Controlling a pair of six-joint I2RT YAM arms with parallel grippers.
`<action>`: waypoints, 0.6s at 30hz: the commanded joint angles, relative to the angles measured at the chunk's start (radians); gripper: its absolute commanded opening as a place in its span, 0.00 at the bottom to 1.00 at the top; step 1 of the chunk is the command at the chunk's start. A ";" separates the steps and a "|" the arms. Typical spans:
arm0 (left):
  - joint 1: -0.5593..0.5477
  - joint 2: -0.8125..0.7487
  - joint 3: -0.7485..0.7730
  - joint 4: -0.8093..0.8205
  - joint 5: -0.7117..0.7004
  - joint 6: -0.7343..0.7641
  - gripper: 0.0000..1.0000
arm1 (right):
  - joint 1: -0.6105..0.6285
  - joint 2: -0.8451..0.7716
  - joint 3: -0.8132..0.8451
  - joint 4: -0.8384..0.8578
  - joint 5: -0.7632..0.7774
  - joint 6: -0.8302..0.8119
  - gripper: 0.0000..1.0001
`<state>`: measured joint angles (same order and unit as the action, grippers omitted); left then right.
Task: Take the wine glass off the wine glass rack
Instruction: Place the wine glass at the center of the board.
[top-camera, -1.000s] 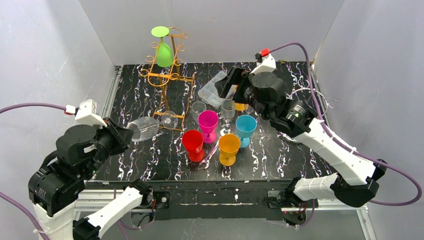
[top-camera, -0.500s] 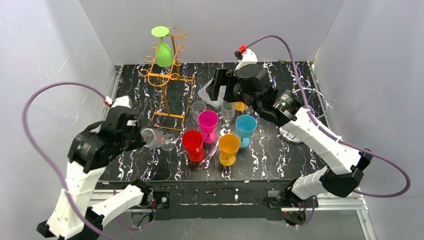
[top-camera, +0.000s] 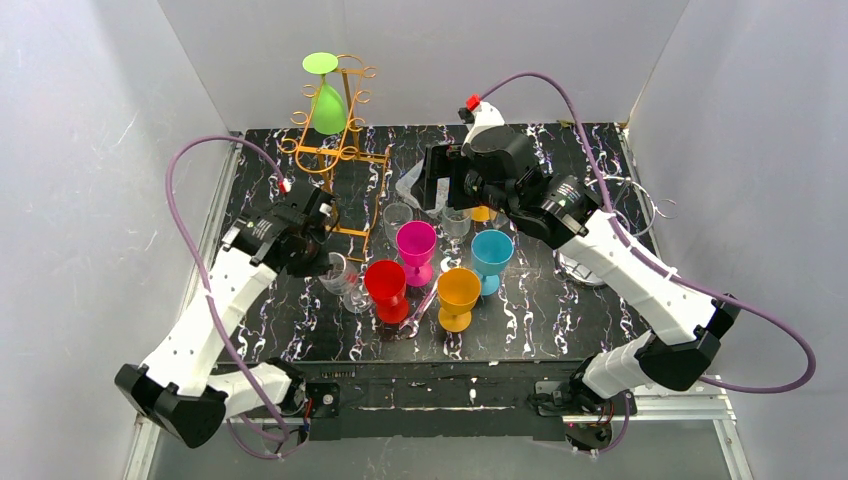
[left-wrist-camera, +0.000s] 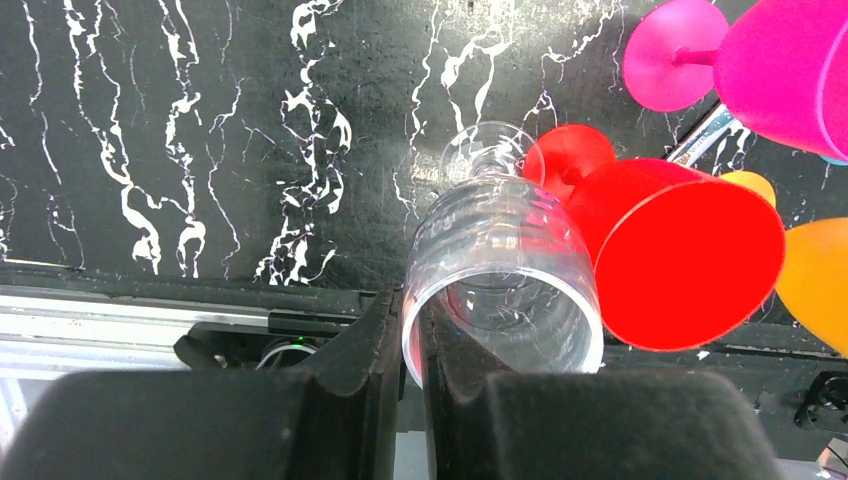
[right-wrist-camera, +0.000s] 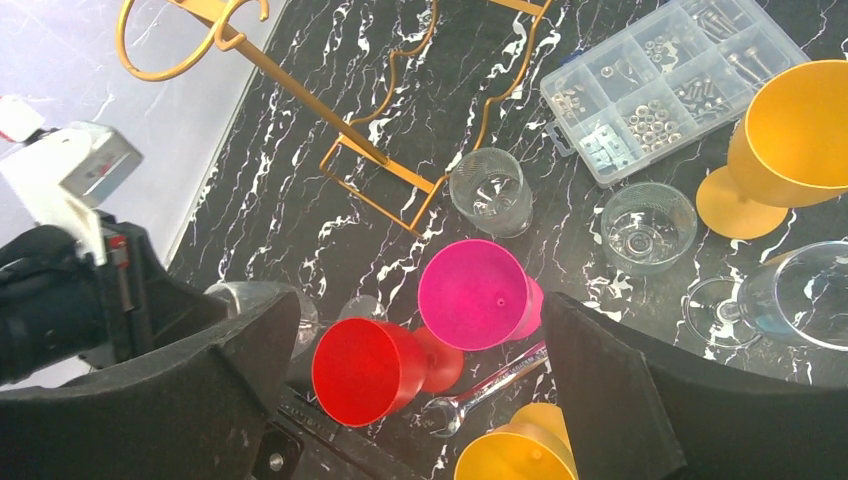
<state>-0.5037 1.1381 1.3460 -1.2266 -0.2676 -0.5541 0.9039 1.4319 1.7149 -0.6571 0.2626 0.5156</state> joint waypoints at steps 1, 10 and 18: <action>0.028 0.022 -0.030 0.074 0.029 0.032 0.00 | -0.005 -0.024 0.021 0.012 -0.019 -0.031 1.00; 0.049 0.063 -0.085 0.102 0.004 0.066 0.00 | -0.010 -0.033 0.005 0.018 -0.017 -0.036 1.00; 0.050 0.098 -0.100 0.114 0.001 0.083 0.00 | -0.011 -0.058 -0.028 0.030 -0.007 -0.028 1.00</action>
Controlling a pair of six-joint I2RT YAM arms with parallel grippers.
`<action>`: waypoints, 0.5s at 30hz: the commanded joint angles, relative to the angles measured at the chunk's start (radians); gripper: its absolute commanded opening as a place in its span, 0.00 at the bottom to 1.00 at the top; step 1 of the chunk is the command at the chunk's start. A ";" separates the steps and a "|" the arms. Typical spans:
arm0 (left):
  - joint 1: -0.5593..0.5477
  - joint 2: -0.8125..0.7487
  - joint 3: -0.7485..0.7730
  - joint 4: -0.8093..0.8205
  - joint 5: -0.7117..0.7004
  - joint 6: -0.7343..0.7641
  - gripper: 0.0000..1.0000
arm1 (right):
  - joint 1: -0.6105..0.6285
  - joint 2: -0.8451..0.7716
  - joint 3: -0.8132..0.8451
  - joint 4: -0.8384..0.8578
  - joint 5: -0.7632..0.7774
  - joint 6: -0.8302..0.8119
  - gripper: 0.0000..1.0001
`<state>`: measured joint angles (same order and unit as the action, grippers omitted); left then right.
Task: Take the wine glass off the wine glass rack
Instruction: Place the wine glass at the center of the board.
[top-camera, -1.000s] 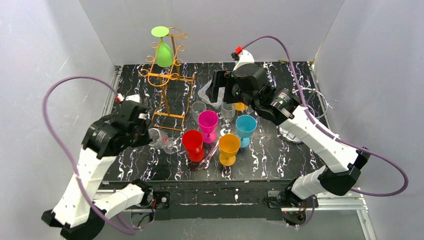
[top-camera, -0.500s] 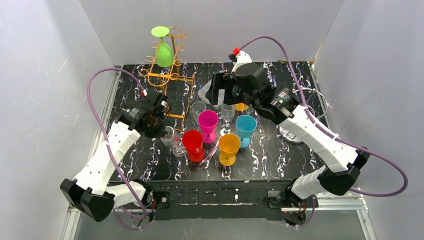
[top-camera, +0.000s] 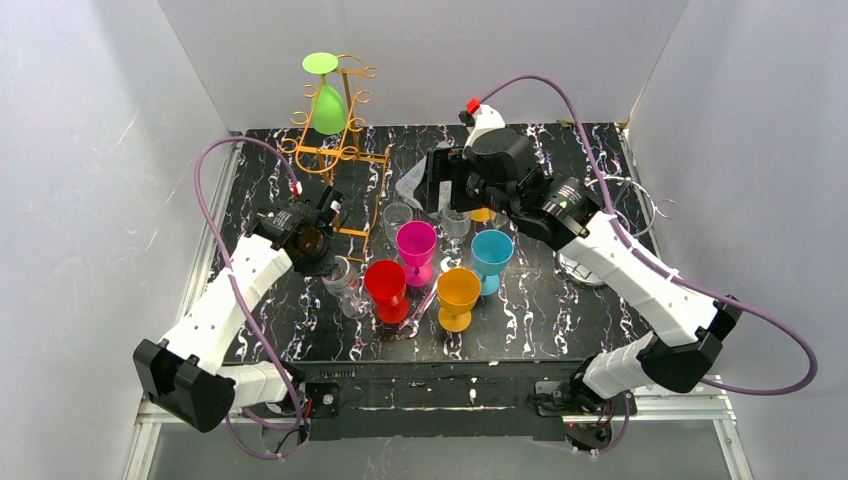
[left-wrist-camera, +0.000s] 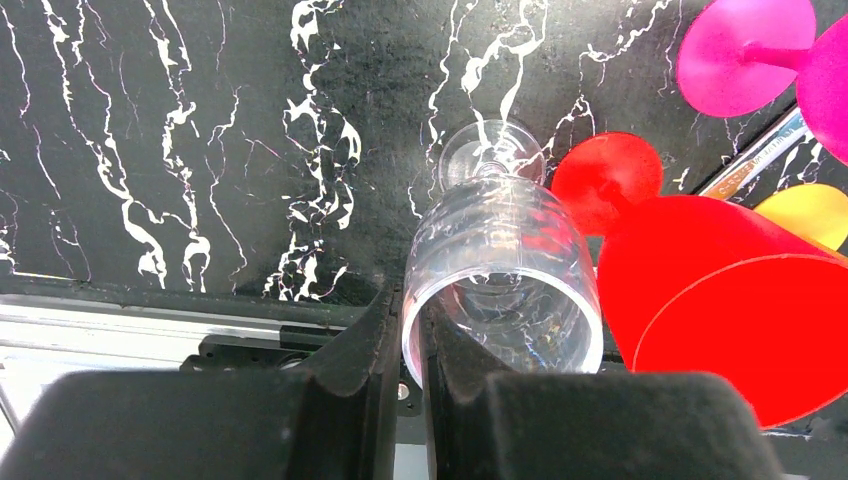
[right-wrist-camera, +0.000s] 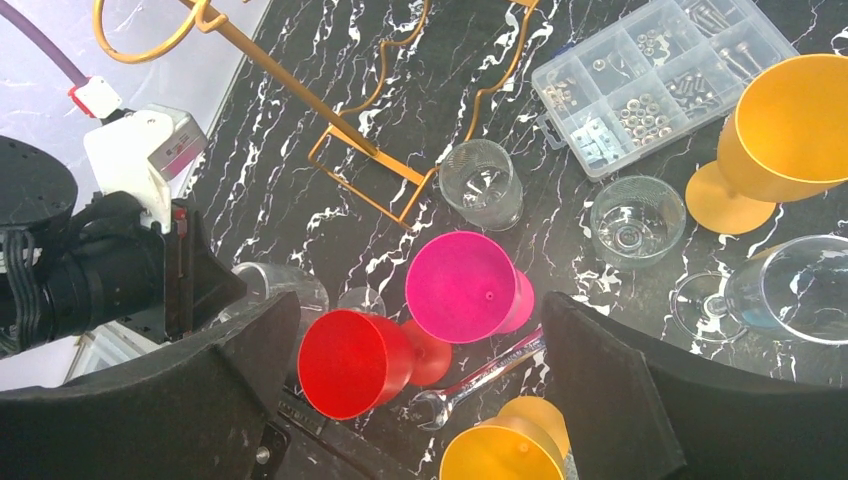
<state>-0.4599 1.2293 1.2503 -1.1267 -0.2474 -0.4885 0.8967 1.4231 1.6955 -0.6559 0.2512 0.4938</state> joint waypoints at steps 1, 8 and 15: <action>0.005 0.011 -0.004 0.015 -0.018 0.019 0.00 | -0.004 -0.051 -0.010 0.029 0.005 -0.006 1.00; 0.006 0.018 -0.012 0.015 -0.013 0.016 0.00 | -0.005 -0.062 -0.031 0.038 0.005 -0.001 1.00; 0.004 0.017 -0.015 0.015 -0.026 0.023 0.00 | -0.005 -0.062 -0.037 0.042 0.002 0.003 1.00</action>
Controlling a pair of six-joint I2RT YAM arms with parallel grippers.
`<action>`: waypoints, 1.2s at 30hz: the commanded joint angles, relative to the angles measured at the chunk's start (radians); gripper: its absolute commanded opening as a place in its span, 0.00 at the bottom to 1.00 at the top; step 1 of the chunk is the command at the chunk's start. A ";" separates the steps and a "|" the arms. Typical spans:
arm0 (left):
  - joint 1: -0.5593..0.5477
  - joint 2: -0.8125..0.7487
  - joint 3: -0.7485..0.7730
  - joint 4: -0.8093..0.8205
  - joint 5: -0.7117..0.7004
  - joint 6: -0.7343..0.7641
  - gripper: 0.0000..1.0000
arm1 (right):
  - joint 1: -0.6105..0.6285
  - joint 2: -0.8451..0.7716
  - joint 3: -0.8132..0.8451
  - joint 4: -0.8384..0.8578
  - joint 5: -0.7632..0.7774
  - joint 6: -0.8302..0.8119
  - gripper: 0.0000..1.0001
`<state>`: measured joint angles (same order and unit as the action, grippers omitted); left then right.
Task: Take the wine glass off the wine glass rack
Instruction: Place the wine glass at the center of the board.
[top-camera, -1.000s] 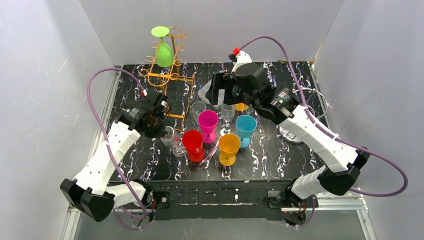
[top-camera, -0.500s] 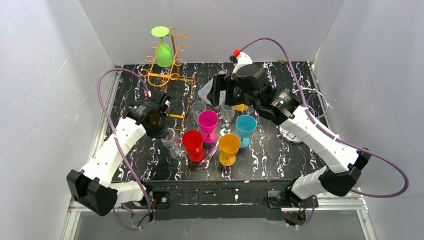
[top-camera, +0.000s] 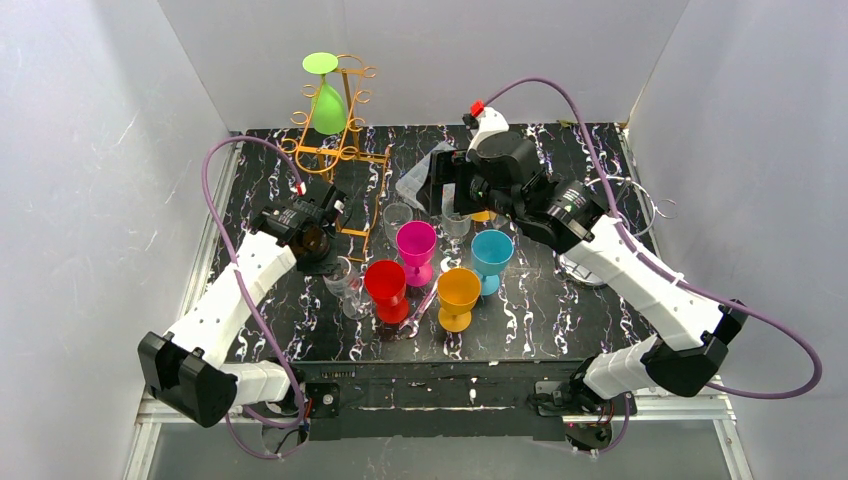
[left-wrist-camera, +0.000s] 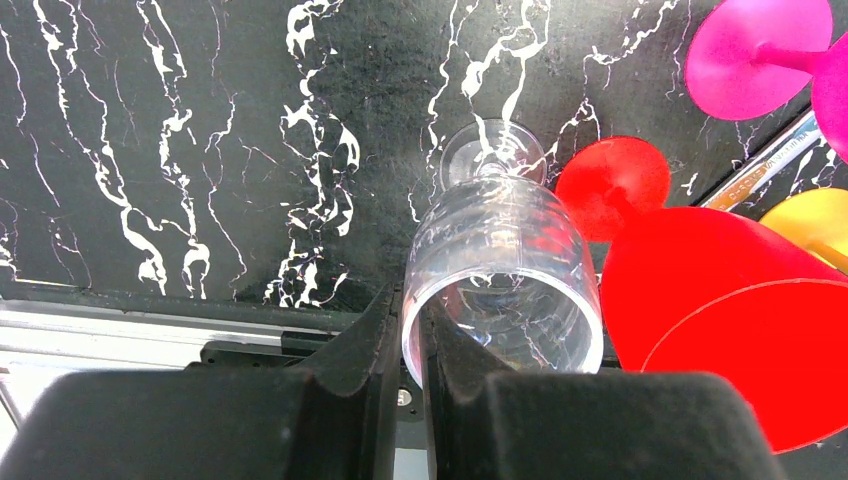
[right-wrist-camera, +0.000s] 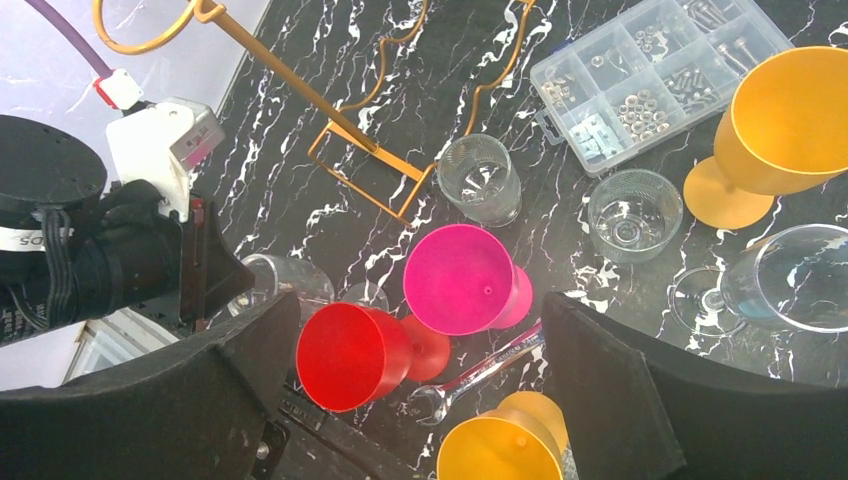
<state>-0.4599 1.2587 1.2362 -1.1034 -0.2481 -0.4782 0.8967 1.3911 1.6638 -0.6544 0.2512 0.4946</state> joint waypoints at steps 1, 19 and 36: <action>0.004 -0.011 0.000 -0.011 -0.025 0.013 0.00 | -0.005 -0.032 -0.007 0.041 0.002 0.002 1.00; -0.008 -0.036 0.045 -0.030 0.017 0.016 0.23 | -0.005 -0.045 -0.009 0.039 0.002 0.004 1.00; -0.010 -0.106 0.148 -0.082 0.084 0.006 0.38 | -0.006 -0.049 0.007 0.020 -0.003 0.008 1.00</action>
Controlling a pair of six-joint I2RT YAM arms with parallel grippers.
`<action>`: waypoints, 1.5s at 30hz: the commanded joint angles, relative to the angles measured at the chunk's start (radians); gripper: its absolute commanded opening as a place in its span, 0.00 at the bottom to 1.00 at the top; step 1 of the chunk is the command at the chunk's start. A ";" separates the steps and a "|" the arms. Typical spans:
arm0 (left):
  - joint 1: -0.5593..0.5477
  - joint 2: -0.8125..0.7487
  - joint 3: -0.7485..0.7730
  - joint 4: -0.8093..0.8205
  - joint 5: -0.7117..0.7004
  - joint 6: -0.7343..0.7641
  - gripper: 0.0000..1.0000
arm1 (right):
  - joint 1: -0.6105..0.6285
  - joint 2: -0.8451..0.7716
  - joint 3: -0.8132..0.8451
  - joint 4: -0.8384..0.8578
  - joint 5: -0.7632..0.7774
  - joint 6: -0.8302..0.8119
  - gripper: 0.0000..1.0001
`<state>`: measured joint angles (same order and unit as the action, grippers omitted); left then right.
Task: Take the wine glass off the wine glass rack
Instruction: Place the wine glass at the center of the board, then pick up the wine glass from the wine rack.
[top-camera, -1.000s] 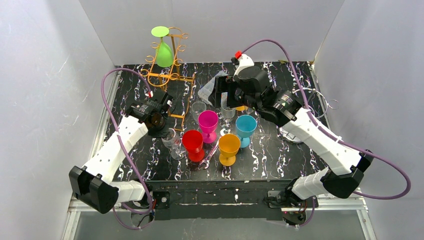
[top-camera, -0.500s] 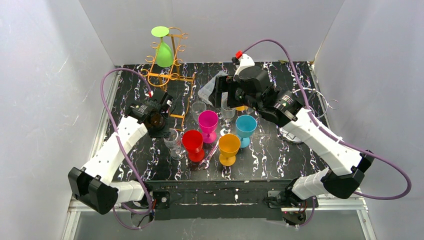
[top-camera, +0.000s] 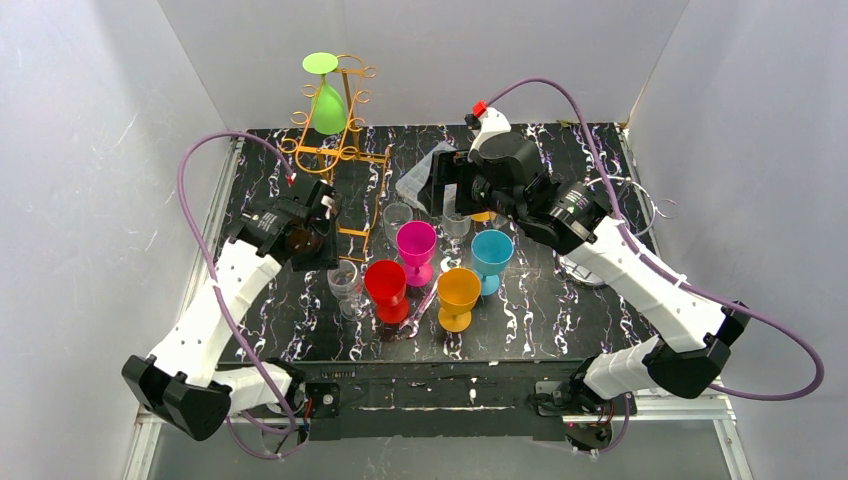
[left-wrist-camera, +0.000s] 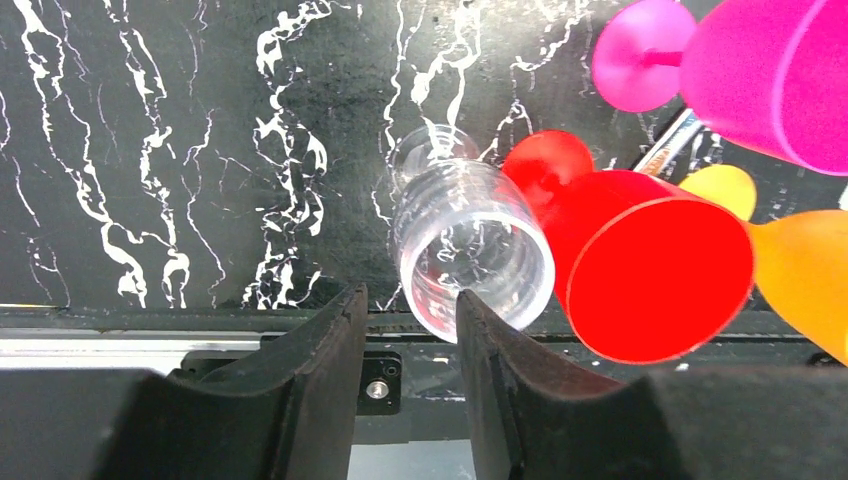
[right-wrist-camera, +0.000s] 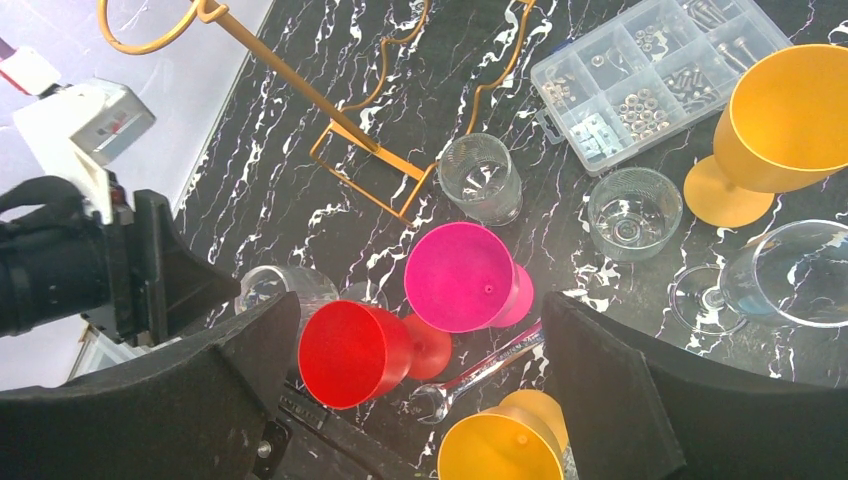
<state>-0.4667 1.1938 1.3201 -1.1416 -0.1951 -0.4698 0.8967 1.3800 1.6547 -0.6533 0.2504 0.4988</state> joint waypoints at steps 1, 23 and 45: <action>-0.003 -0.052 0.082 -0.050 0.039 -0.005 0.39 | -0.005 -0.038 0.019 0.014 0.001 0.003 1.00; 0.112 0.358 1.076 0.014 -0.010 0.124 0.66 | -0.006 -0.032 0.069 -0.033 0.003 -0.041 1.00; 0.503 0.783 1.127 0.630 0.381 -0.067 0.59 | -0.007 -0.032 0.004 -0.008 0.034 -0.023 1.00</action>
<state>-0.0017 1.9415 2.4359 -0.6472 0.0975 -0.4774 0.8959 1.3743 1.6707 -0.7067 0.2596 0.4686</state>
